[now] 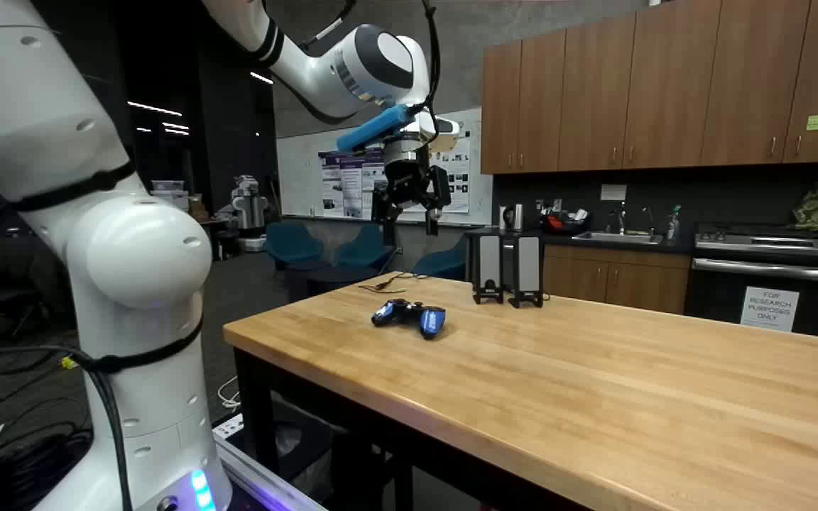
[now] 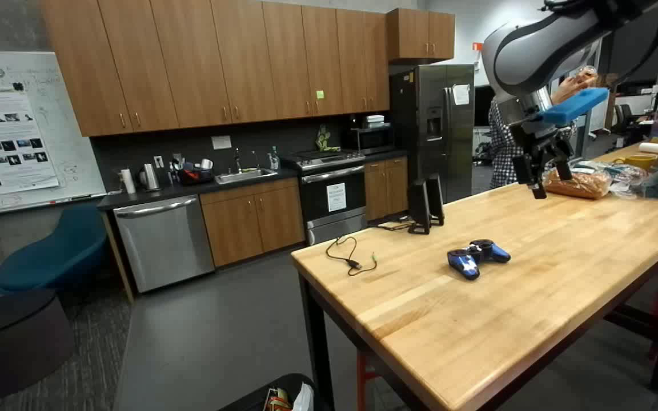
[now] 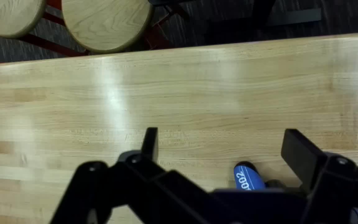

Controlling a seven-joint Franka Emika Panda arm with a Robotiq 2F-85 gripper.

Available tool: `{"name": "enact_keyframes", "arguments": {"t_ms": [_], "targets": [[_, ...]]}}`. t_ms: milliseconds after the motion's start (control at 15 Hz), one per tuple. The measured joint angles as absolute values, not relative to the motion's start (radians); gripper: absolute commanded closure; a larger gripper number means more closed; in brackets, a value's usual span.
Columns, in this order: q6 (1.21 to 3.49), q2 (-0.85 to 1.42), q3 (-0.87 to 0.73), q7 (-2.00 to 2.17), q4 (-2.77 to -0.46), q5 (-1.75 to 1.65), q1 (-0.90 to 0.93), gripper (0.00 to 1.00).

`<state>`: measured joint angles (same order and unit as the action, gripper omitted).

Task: Press a button on the gaming console.

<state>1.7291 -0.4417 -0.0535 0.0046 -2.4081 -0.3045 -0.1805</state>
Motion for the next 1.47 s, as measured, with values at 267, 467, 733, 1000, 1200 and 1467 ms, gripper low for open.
{"name": "enact_keyframes", "arguments": {"t_ms": [267, 467, 733, 1000, 1200, 1467], "targets": [[1.729, -0.442, -0.054, 0.005, -2.408, -0.304, -0.180, 0.00], [1.729, -0.442, -0.054, 0.005, -2.408, -0.304, -0.180, 0.00], [1.730, -0.441, -0.057, 0.005, -2.409, -0.304, -0.175, 0.00], [1.775, -0.436, -0.060, 0.002, -2.430, -0.296, -0.143, 0.00], [1.852, -0.435, -0.060, 0.000, -2.469, -0.287, -0.110, 0.00], [1.975, -0.426, -0.059, -0.011, -2.506, -0.260, -0.075, 0.25]]}}
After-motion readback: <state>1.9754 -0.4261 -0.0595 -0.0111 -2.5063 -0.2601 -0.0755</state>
